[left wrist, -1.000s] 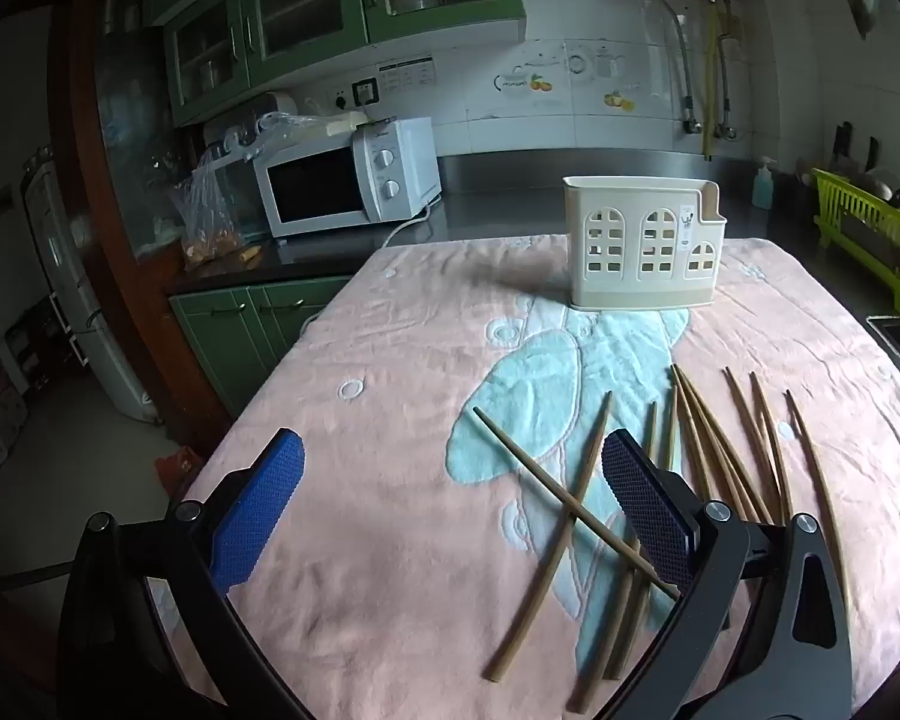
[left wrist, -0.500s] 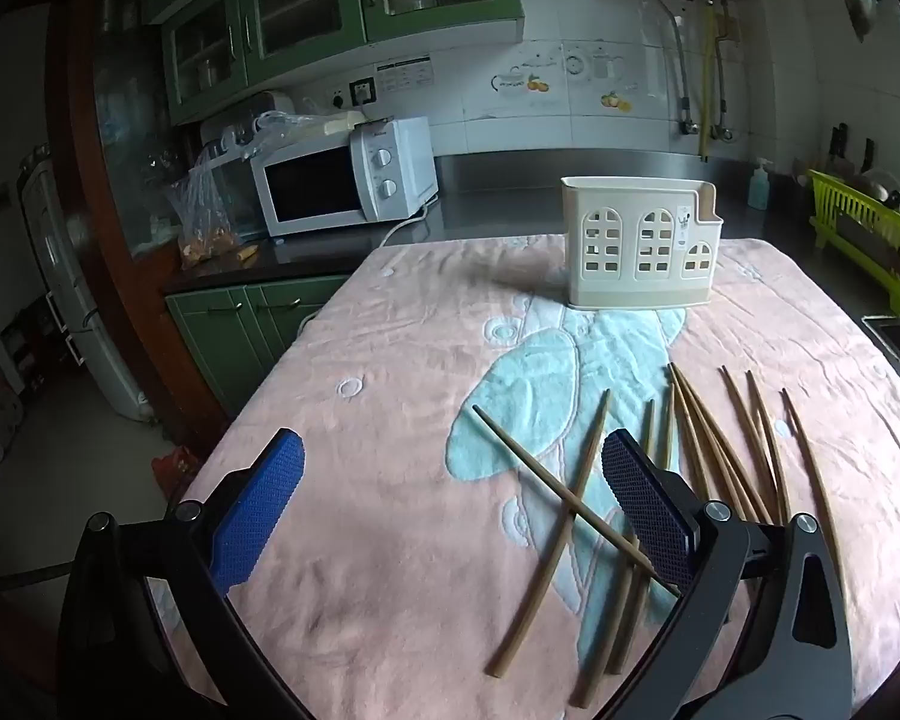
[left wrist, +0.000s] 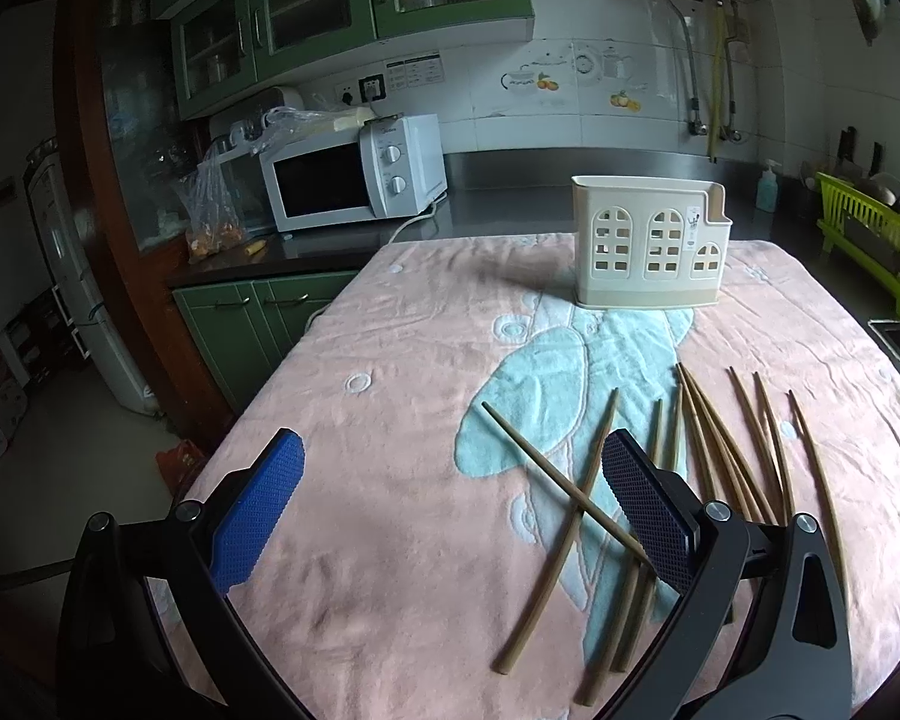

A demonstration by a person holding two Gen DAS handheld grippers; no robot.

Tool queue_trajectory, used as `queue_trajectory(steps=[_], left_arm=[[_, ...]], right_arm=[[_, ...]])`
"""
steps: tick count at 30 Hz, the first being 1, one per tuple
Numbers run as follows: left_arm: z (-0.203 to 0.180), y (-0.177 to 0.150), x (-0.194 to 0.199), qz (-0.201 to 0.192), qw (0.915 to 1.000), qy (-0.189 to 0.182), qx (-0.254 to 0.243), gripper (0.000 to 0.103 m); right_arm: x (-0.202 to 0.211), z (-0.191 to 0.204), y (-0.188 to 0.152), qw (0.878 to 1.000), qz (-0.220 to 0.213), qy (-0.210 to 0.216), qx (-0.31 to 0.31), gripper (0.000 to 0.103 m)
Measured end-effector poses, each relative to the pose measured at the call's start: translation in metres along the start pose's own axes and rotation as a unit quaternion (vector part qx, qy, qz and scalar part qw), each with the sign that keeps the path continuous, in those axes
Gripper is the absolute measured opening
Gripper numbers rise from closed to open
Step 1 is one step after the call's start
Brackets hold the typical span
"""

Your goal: Organize utensils

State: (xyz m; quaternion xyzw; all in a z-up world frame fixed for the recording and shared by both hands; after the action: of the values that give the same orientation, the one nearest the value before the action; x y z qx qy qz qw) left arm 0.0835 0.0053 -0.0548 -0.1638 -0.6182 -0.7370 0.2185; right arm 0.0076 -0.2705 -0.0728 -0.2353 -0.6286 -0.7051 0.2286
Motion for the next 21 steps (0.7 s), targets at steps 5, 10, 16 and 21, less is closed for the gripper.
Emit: queue_trajectory(steps=[5, 10, 16, 21], left_arm=[[0.002, 0.0, -0.001, 0.001, 1.0, 0.003, 0.0, 0.098], [0.005, 0.0, -0.001, 0.001, 1.0, 0.008, 0.002, 0.098], [0.008, 0.0, -0.002, 0.0, 0.9999, 0.014, 0.005, 0.098], [0.01, -0.001, -0.002, -0.001, 0.9999, 0.017, 0.004, 0.098]], right_arm=[[0.0, 0.001, 0.0, 1.0, -0.001, 0.001, 0.0, 0.097], [0.0, 0.0, 0.0, 1.0, -0.001, 0.0, 0.0, 0.097], [0.0, 0.001, 0.0, 1.0, -0.001, 0.001, -0.001, 0.097], [-0.001, 0.001, -0.001, 1.0, -0.001, 0.001, -0.001, 0.097]])
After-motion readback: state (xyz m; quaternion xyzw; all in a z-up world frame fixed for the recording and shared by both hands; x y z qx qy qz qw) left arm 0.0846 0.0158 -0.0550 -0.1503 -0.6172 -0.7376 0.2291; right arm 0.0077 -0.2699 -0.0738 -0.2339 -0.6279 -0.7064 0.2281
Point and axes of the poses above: each gripper's, at about its wrist camera, not at the fingertips, and x roughly against the way its jaws point, z to its left, y to its top, the point moved 10 cm from there along -x, roughly the way its jaws point, and after that the axes turned 6 degrees about y, right-handed, at the moved point
